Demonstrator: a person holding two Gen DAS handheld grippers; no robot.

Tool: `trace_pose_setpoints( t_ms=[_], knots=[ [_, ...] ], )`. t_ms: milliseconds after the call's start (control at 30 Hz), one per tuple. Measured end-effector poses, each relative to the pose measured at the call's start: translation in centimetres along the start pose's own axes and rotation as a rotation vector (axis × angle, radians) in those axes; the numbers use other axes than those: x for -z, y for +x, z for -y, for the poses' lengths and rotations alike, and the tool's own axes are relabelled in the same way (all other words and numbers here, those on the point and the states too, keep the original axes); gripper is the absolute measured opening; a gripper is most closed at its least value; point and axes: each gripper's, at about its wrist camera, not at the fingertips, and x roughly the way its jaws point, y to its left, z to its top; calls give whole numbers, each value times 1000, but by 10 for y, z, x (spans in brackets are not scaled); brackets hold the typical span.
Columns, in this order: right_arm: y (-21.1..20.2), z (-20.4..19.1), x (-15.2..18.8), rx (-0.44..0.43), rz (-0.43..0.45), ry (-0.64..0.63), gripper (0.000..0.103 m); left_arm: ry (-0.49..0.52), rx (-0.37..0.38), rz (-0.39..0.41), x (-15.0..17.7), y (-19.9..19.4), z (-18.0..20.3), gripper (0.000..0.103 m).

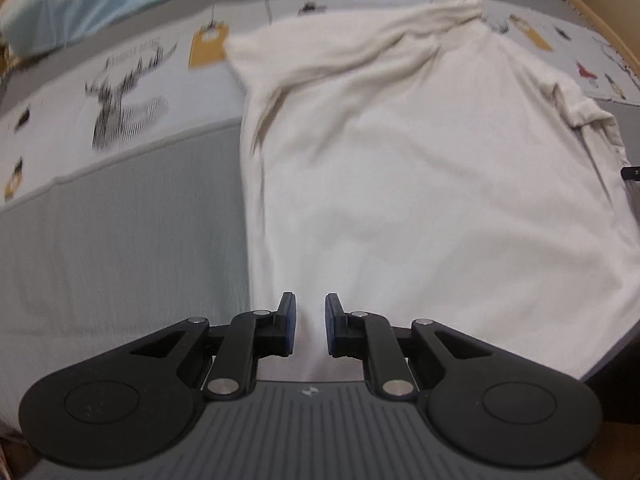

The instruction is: Fold small clothes

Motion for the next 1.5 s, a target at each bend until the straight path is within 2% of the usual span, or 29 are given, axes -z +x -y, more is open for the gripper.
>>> trace_pose_setpoints(
  t_ms=[67,100,200,233,267,300,333,367,433,467,500,567,700,800,933,1000,1067,1133,1200,1233,1333,1400,1500],
  knots=[
    [-12,3,-14,87,77,-36,7,-2,8,28,-12,-3,7,15],
    [-25,7,-24,144,158,-46,6,-7,13,37,-18,-4,11,15],
    [-80,8,-43,307,493,-155,7,-6,18,53,-32,-5,22,15],
    [-94,8,-43,343,580,-203,7,-2,23,57,-35,-6,26,15],
    [-103,9,-41,370,635,-236,7,4,29,60,-38,-6,30,15],
    [-104,11,-39,390,648,-254,8,10,33,61,-40,-6,34,15],
    [-99,15,-36,402,615,-265,9,16,36,62,-42,-5,38,15],
    [-87,19,-34,398,534,-278,12,22,40,64,-44,-6,41,15],
    [-51,33,-26,346,291,-298,17,27,48,68,-45,-7,46,15],
    [-37,40,-20,327,204,-292,17,28,53,71,-46,-8,49,15],
    [-26,46,-13,297,139,-291,17,29,58,74,-47,-9,51,15],
    [-21,58,-6,237,85,-252,17,35,65,77,-47,-11,57,15],
    [-29,107,-14,83,112,88,27,54,72,72,-46,-11,67,15],
    [-26,149,-13,50,171,402,37,65,73,68,-46,-9,72,15],
    [-9,203,-1,-15,263,789,38,64,67,58,-45,-6,72,15],
    [6,217,1,-51,287,893,39,64,61,45,-44,-3,72,15],
    [20,225,1,-72,297,928,39,64,52,35,-42,-1,71,15],
    [27,222,-8,-68,336,895,39,62,49,28,-41,2,70,15],
    [33,217,-22,-56,344,840,26,61,42,19,-41,5,70,15],
    [37,216,-30,-67,340,815,8,60,41,17,-42,6,70,15],
    [36,216,-48,-60,375,733,6,57,35,7,-43,9,70,15],
    [28,221,-56,-29,443,715,6,58,31,2,-44,12,70,15],
    [7,238,-65,122,584,749,5,58,31,-2,-46,14,70,15]
  ],
)
